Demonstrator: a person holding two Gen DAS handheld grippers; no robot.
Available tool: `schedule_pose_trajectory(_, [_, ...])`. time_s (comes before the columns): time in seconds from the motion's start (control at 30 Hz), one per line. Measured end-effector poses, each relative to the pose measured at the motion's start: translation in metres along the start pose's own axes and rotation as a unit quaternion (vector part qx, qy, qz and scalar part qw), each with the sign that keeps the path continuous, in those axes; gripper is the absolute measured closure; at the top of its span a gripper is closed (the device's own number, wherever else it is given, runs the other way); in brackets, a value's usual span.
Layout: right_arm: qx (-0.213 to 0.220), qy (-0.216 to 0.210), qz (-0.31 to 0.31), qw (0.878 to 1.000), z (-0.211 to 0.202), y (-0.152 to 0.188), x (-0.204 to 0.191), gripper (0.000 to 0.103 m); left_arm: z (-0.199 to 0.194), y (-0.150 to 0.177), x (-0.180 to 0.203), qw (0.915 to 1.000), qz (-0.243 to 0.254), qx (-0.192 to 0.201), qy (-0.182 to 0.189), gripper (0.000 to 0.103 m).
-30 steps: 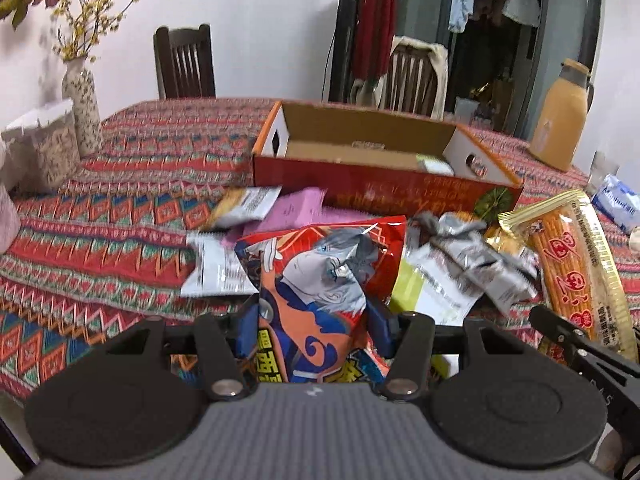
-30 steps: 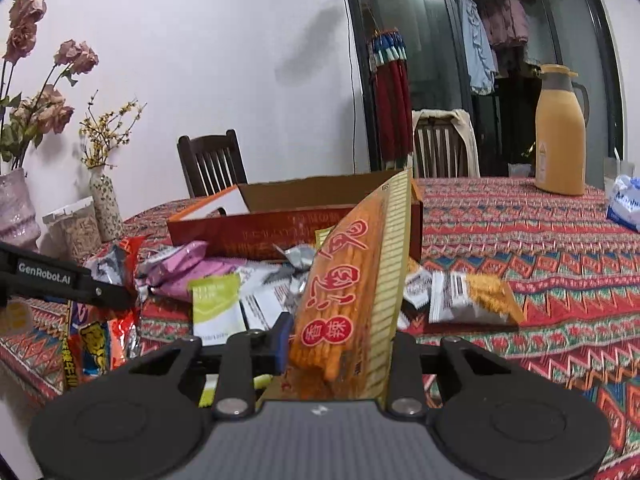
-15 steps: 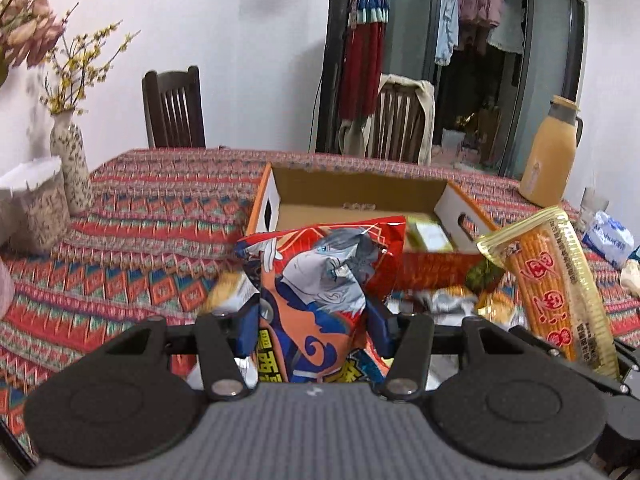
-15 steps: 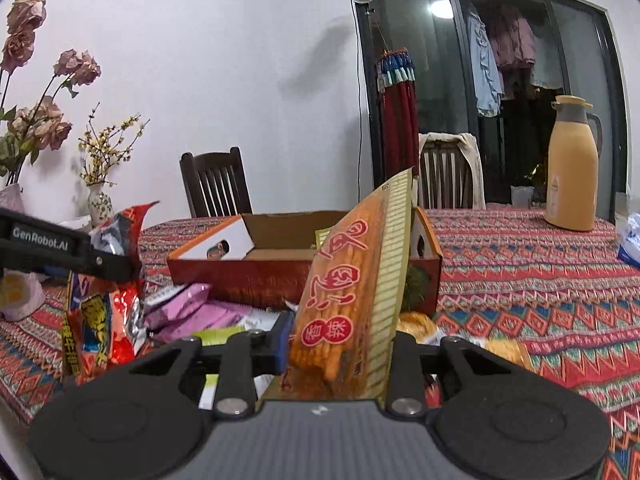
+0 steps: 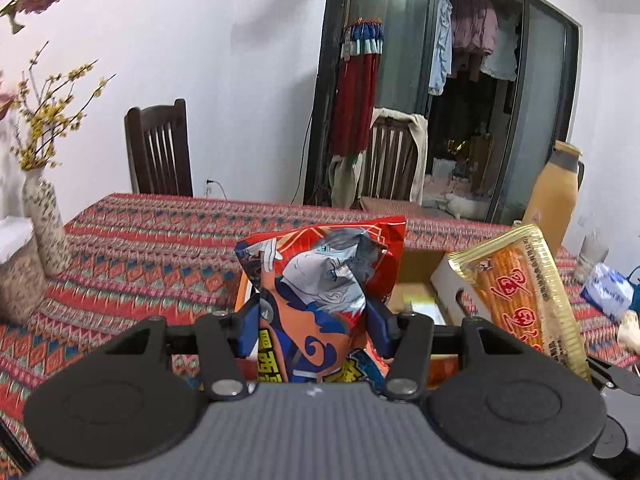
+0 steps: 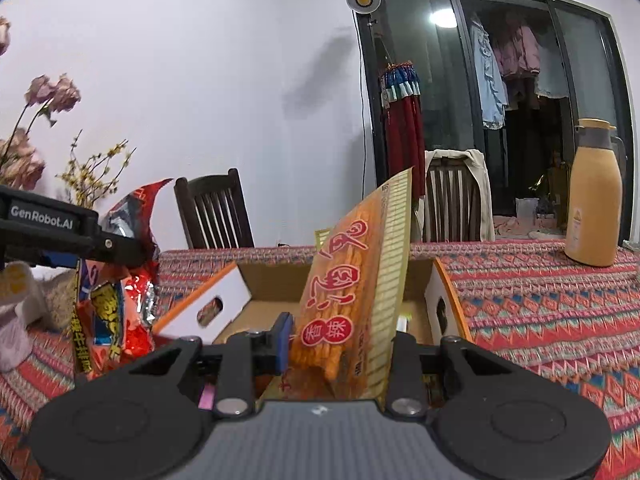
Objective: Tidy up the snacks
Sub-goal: 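Carry both packets into the orange box and open both tools to release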
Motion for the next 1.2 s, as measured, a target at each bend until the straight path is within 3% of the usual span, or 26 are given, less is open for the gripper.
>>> schedule_pose_trajectory(0.37, [-0.011, 0.008, -0.007, 1.000, 0.085, -0.038, -0.005, 0.073, 0.074, -0.036, -0.013, 0.9991, -0.043, 0.003, -0.003, 0.049])
schedule_pose_trajectory(0.63, [-0.037, 0.007, 0.005, 0.999, 0.131, -0.019, 0.011, 0.073, 0.132, -0.016, -0.029, 0.9982, -0.053, -0.021, -0.020, 0.049])
schedule_pose_trajectory(0.87, [-0.057, 0.005, 0.010, 0.998, 0.142, -0.007, 0.014, 0.073, 0.145, -0.007, -0.037, 0.9975, -0.055, -0.036, -0.026, 0.049])
schedule_pose_trajectory(0.9, [-0.060, 0.007, 0.009, 0.998, 0.143, -0.007, 0.014, 0.073, 0.145, -0.005, -0.035, 0.9977, -0.052, -0.036, -0.025, 0.048])
schedule_pose_trajectory(1.0, [-0.062, 0.016, 0.009, 0.998, 0.143, -0.004, 0.014, 0.071, 0.142, -0.001, -0.032, 0.9979, -0.054, -0.032, -0.018, 0.030])
schedule_pose_trajectory(1.03, [-0.061, 0.019, 0.009, 0.998, 0.142, -0.005, 0.014, 0.064, 0.139, -0.002, -0.031, 0.9982, -0.052, -0.024, -0.014, 0.020])
schedule_pose_trajectory(1.07, [-0.059, 0.019, 0.011, 0.998, 0.141, -0.005, 0.015, 0.047, 0.135, -0.003, -0.031, 0.9985, -0.052, -0.015, -0.012, 0.014])
schedule_pose_trajectory(1.1, [-0.055, 0.022, 0.013, 0.998, 0.139, -0.005, 0.016, 0.037, 0.131, -0.005, -0.030, 0.9985, -0.053, -0.005, -0.013, 0.000])
schedule_pose_trajectory(1.13, [-0.051, 0.025, 0.014, 0.998, 0.137, -0.006, 0.018, 0.018, 0.126, -0.007, -0.030, 0.9984, -0.054, 0.009, -0.013, 0.000])
schedule_pose_trajectory(1.17, [-0.046, 0.031, 0.016, 0.998, 0.134, -0.007, 0.020, 0.005, 0.120, -0.009, -0.030, 0.9982, -0.054, 0.020, -0.014, 0.000])
schedule_pose_trajectory(1.2, [-0.043, 0.035, 0.019, 0.998, 0.133, -0.008, 0.021, 0.001, 0.117, -0.010, -0.029, 0.9981, -0.055, 0.024, -0.014, 0.000])
Point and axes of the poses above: each gripper's, at about its wrist camera, not at the fingertips, and z roughly the way its jaws point, x to its right, y to its underside, the point moved 5 cm from there along z, roughly the way its jaws point, and after that the axes turned 6 degrees about y, right-handed, at the moved point
